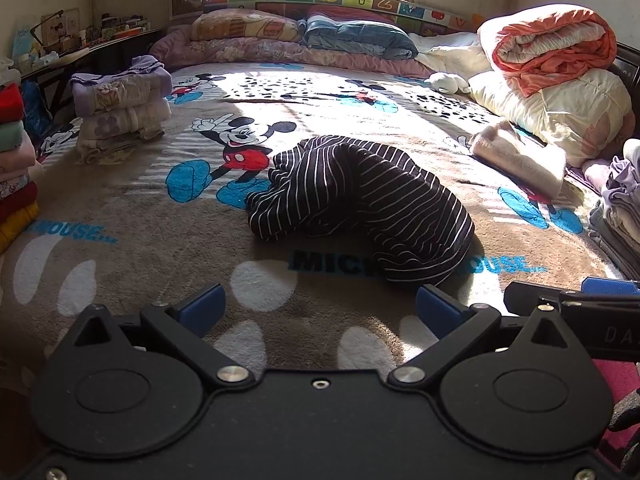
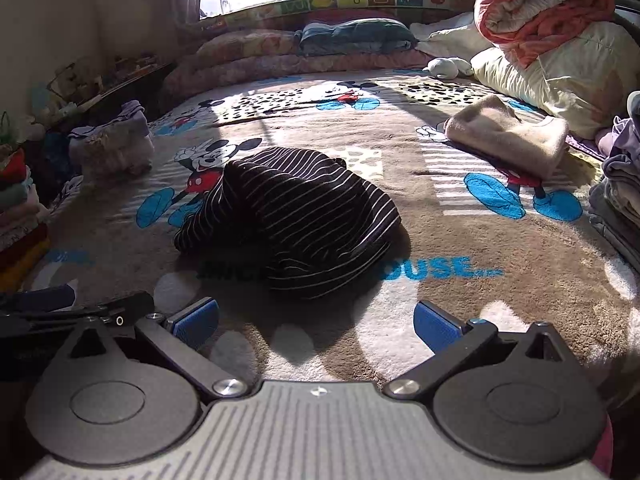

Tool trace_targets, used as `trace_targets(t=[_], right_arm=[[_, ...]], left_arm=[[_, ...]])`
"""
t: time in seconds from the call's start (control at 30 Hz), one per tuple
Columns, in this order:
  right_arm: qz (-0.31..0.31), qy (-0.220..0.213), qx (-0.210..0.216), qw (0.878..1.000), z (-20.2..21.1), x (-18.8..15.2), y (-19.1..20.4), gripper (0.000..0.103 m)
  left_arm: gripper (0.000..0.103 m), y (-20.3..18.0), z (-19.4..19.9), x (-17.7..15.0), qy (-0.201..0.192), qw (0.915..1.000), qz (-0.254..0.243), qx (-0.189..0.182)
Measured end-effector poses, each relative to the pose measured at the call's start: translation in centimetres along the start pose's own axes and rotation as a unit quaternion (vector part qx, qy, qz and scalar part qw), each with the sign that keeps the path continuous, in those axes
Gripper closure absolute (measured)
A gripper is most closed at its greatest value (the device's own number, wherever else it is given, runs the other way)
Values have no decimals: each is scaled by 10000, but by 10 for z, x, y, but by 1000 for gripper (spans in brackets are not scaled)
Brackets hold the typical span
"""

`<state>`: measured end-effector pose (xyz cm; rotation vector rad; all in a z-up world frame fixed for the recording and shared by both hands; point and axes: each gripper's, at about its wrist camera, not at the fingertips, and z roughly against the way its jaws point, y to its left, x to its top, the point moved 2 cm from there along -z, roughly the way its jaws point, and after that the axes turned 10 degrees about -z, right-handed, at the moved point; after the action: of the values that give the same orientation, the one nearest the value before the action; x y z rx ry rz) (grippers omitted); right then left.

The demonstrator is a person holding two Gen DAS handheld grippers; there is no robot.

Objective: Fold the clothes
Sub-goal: 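Move both tools toward the crumpled striped trousers on the bed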

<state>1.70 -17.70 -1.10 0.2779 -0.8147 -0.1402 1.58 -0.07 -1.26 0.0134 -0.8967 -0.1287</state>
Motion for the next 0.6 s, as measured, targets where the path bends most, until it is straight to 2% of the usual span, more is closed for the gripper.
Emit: trace_targets(t=[0.6], right_arm=[[6, 125, 73, 9999, -10, 0, 1, 0]], left_arm=[[0, 3, -12, 1, 29, 10000, 21, 33]])
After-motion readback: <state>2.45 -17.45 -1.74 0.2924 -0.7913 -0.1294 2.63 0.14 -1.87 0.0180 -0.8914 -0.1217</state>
